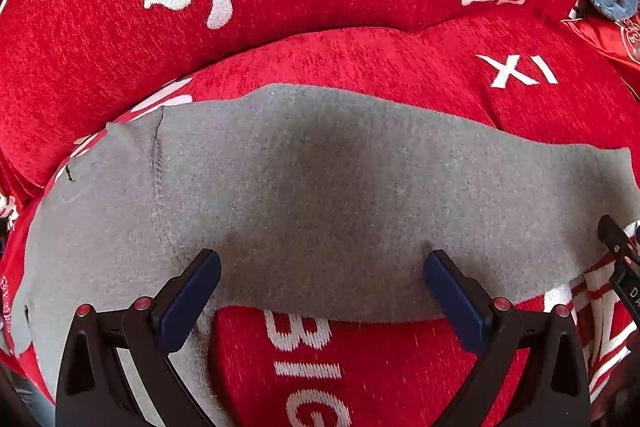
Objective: Fold small clothes
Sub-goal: 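Move the right gripper to the sweater sleeve cuff and grasp it, then carry the held sleeve across the sweater body with the right gripper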
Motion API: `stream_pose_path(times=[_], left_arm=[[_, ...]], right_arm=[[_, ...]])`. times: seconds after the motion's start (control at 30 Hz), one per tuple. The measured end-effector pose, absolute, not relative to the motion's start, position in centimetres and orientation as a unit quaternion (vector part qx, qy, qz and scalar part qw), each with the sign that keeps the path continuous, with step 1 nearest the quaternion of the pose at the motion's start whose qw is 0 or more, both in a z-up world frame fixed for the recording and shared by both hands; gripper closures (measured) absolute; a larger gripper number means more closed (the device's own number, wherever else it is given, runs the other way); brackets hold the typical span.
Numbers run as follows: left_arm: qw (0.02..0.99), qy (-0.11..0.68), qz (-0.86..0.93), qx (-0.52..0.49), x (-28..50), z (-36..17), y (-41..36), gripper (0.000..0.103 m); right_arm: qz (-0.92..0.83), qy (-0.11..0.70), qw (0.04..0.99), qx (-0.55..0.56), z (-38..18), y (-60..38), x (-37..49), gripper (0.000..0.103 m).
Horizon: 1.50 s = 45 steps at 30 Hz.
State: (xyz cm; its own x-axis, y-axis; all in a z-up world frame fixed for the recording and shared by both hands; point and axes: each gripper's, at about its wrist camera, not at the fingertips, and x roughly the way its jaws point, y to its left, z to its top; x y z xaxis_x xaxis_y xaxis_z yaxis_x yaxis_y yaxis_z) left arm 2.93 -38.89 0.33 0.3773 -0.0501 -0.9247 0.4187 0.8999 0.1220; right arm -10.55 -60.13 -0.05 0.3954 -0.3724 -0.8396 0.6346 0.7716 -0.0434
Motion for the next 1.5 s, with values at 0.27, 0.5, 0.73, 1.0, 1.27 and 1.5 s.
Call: stream_pose_path(times=[0.27,0.5,0.73,1.0,1.27,1.5], left_arm=[[0.813,0.54,-0.146,0.162,3.6,0.1,-38.9,0.001],[0.812,0.542,-0.149,0.158,4.2,0.0,-38.9,0.001],[0.82,0.545,-0.124,0.123,6.3,1.0,-35.7,0.001],[0.815,0.568,-0.091,0.072,8.4,-0.6,-32.1,0.001],[0.826,0.556,-0.077,0.052,9.2,-0.3,-30.3,0.001],[0.822,0.552,-0.086,0.106,8.4,-0.2,-30.9,0.001]], right_arm=[[-0.294,0.452,0.836,0.101,-0.6,-59.2,-8.6,0.036],[-0.266,0.447,0.847,0.112,-0.9,-59.5,-7.4,0.096],[-0.25,0.418,0.847,0.211,-0.8,-61.6,-8.6,0.095],[-0.185,0.373,0.854,0.311,-0.9,-63.1,-8.0,0.047],[-0.223,0.353,0.865,0.278,-0.4,-63.0,-9.1,0.099],[-0.258,0.361,0.86,0.254,-0.2,-61.3,-9.5,0.099]])
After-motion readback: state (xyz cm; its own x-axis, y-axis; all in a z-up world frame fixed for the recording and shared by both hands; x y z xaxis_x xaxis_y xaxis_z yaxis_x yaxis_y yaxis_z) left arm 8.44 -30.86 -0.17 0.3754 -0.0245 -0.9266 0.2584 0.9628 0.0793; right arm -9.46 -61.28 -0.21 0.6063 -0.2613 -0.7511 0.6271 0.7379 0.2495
